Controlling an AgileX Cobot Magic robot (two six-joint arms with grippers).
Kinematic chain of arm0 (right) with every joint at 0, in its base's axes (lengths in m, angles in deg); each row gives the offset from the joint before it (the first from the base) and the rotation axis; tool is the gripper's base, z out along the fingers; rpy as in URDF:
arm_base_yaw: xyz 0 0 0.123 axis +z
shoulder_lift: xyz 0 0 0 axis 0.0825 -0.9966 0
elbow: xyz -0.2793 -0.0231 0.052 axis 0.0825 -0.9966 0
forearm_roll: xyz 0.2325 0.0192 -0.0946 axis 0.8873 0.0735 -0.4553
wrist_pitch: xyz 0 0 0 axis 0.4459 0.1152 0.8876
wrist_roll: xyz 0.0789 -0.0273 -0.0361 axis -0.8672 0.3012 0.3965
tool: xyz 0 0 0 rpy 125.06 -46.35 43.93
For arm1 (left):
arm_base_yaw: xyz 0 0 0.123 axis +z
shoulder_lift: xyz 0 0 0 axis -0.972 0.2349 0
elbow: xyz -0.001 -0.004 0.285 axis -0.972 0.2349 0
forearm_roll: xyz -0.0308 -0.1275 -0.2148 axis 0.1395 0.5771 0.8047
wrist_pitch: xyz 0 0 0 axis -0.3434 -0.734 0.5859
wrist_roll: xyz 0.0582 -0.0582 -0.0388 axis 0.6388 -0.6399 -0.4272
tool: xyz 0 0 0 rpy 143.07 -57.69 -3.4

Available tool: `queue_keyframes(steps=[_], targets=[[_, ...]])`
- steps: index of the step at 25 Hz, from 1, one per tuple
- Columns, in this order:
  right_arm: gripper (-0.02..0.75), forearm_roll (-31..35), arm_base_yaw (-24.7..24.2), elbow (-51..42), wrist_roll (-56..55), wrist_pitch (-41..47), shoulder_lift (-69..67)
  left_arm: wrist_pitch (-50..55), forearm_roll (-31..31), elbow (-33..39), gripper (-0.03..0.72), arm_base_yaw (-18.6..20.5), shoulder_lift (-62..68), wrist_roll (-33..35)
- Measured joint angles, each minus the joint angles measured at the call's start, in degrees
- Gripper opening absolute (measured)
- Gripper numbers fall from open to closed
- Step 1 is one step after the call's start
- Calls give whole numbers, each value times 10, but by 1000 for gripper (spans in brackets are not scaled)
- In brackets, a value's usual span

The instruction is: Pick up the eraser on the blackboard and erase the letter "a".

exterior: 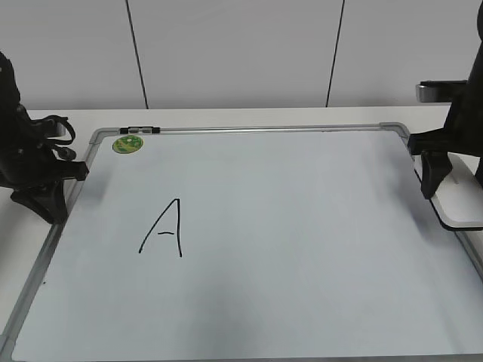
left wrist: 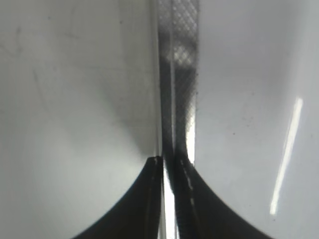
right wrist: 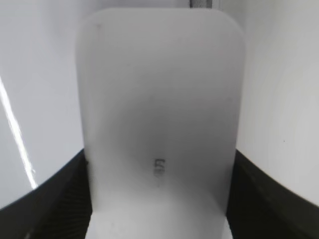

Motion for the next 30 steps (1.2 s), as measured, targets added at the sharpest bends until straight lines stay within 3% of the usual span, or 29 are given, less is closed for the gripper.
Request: queue_keyframes(steps=[9, 30], targets=[[519, 24, -30, 0, 37, 0, -27, 0, 0, 0, 52, 0, 0, 0], [519, 50, -30, 7, 61, -11, -79, 0, 0, 0, 55, 0, 0, 0]])
